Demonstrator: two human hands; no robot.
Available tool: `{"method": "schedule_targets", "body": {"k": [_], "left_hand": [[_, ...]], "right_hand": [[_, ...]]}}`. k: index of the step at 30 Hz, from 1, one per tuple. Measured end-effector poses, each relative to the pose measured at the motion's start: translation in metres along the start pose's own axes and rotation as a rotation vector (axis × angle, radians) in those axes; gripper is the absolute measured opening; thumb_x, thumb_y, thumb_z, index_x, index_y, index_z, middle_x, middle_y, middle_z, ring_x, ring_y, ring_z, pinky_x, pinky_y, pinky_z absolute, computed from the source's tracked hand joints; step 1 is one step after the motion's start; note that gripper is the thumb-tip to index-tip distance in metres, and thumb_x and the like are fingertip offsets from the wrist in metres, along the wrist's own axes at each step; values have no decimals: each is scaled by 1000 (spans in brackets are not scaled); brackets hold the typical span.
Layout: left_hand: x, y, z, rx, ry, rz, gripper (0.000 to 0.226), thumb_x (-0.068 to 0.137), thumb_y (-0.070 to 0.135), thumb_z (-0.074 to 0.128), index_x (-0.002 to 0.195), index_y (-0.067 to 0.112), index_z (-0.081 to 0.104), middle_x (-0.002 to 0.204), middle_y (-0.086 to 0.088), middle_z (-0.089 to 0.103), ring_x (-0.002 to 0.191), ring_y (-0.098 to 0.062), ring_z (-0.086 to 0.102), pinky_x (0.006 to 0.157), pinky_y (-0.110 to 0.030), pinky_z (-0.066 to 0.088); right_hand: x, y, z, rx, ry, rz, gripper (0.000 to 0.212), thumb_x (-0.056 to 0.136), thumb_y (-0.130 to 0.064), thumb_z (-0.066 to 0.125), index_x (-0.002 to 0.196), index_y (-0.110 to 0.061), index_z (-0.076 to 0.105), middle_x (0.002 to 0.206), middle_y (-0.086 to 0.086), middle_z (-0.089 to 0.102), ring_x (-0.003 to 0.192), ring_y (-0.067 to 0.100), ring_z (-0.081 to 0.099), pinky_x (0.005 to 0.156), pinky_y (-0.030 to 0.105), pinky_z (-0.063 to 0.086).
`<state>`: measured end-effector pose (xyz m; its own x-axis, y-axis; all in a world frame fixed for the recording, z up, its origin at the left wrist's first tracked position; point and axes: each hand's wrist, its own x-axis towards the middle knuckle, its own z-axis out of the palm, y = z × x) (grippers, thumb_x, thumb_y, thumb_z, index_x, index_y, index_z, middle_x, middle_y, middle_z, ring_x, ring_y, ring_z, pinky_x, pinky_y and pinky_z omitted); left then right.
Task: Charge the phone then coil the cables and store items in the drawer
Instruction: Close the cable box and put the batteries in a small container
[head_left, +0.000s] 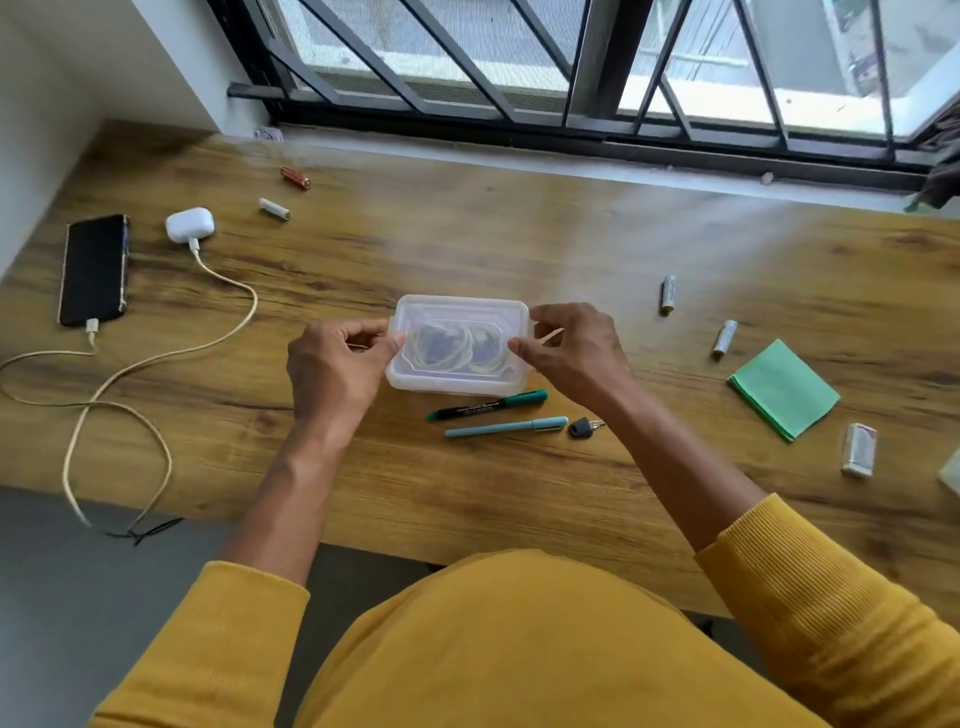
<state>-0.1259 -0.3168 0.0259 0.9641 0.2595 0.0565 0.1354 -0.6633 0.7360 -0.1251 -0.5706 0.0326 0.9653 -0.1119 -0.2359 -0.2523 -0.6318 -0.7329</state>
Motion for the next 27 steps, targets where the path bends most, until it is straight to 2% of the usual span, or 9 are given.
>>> {"method": "schedule_targets", "body": {"k": [3, 7, 9, 13, 15, 18, 23, 25, 27], "left_hand": [[1, -2, -1, 1, -20, -16, 25, 86, 34, 87, 105, 17, 84, 94, 6, 81, 80, -4, 73, 79, -28, 61], [2, -5, 0, -3, -50, -34, 25, 87, 33, 87, 106, 17, 84, 93, 6, 80, 82, -8, 74, 80, -33, 63], [2, -5, 2, 12, -54, -35, 25, 88, 31, 87, 107, 15, 83, 94, 4, 80, 83, -9, 74, 78, -30, 62], [0, -2, 6, 42, -51, -42, 23, 90, 26, 85, 108, 12, 83, 96, -1, 80, 83, -11, 72, 72, -16, 52], [1, -2, 8, 31, -59, -73, 23, 90, 26, 85, 108, 12, 83, 98, -1, 81, 85, -12, 72, 76, -20, 54], [5, -4, 8, -25, -87, -195, 22, 87, 29, 87, 105, 17, 84, 96, 2, 81, 87, -14, 75, 84, -33, 63], [22, 0, 5, -123, -206, -408, 15, 83, 23, 91, 89, 22, 77, 84, 3, 77, 89, -23, 78, 81, -49, 66], [27, 3, 6, -145, -238, -438, 16, 85, 19, 89, 91, 20, 74, 88, 1, 75, 96, -25, 77, 82, -53, 66], [29, 5, 7, -181, -268, -468, 22, 89, 14, 85, 104, 20, 72, 101, -2, 73, 103, -23, 75, 84, -51, 66]], "right_hand": [[2, -3, -1, 15, -32, 22, 45, 93, -30, 80, 135, -17, 71, 114, 6, 73, 103, 22, 69, 92, 45, 61], [5, -3, 3, 34, -47, 77, 58, 92, -29, 82, 144, -14, 63, 114, 9, 76, 98, 23, 73, 93, 43, 62], [4, 0, 5, 21, -51, 65, 59, 91, -30, 83, 144, -17, 63, 103, 7, 77, 91, 21, 75, 90, 43, 63], [4, 6, 7, 29, -64, 57, 56, 89, -35, 84, 141, -25, 66, 87, 1, 78, 81, 16, 75, 85, 45, 64], [5, 8, 7, 23, -70, 47, 53, 90, -35, 83, 140, -26, 67, 84, 1, 79, 79, 16, 75, 84, 46, 64], [8, 6, 12, -17, -64, 65, 52, 92, -32, 81, 141, -22, 67, 94, 6, 80, 88, 21, 76, 88, 46, 63], [13, -8, 23, -203, 17, 94, 38, 96, -23, 74, 131, -8, 70, 123, 17, 73, 116, 37, 67, 98, 44, 56], [16, -8, 24, -178, 13, 107, 43, 96, -24, 74, 136, -10, 67, 127, 16, 72, 115, 36, 68, 99, 45, 56], [20, -5, 21, -105, -1, 150, 49, 93, -28, 78, 139, -14, 65, 125, 12, 73, 105, 32, 73, 96, 47, 60]]}}
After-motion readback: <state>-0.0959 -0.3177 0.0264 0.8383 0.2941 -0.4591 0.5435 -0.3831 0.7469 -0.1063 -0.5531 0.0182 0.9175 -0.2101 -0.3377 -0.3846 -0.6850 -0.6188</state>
